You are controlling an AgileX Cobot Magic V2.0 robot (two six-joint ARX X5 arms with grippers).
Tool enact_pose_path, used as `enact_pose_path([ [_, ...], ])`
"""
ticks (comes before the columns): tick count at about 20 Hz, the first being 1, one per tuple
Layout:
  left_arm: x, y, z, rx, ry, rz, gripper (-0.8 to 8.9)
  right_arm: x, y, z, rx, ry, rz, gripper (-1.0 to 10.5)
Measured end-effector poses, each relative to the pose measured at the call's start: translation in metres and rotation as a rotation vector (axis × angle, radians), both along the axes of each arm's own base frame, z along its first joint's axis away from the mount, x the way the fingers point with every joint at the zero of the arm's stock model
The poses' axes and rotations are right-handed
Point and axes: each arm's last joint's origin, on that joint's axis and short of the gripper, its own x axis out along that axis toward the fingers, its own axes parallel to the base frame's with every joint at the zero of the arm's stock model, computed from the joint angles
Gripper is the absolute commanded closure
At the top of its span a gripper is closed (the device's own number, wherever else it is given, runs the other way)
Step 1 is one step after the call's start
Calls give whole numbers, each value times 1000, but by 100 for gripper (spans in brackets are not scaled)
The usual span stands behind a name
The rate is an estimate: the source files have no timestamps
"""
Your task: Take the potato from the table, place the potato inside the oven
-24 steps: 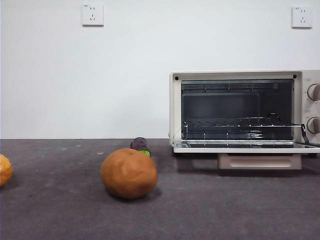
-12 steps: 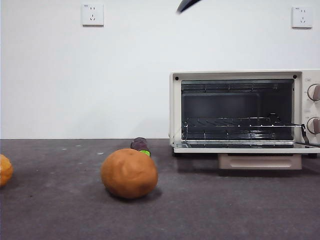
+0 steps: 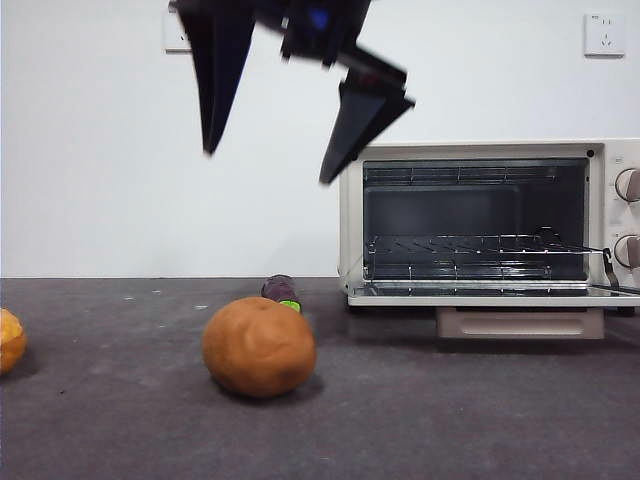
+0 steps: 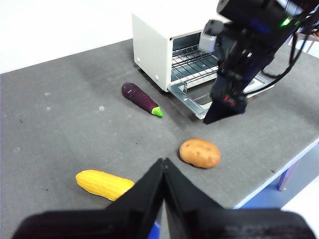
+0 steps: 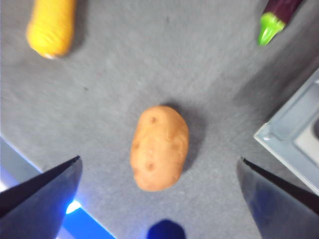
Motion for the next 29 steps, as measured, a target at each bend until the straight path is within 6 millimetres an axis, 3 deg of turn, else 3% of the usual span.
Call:
enact_pose_path([
  [9,0,0,0,3,0,4,819,21,26,-65,-83,102,13,120],
  [17,1,-1,0,6,-1,3,819,26,35,-107,-173,194,13,129],
  [20,1,-1,0,6,-1,2,819,24,37,-112,-172,223,19,134],
  [22,1,-1,0,7,-2,3,819,21,40,-114,-175,227,24,226],
  [26,1,-1,0,6,-1,2,819,17,40,-114,-191,246,17,535],
  [29,1,-1,0,6,-1,2,819,16,39,-114,-198,264,-22,845],
])
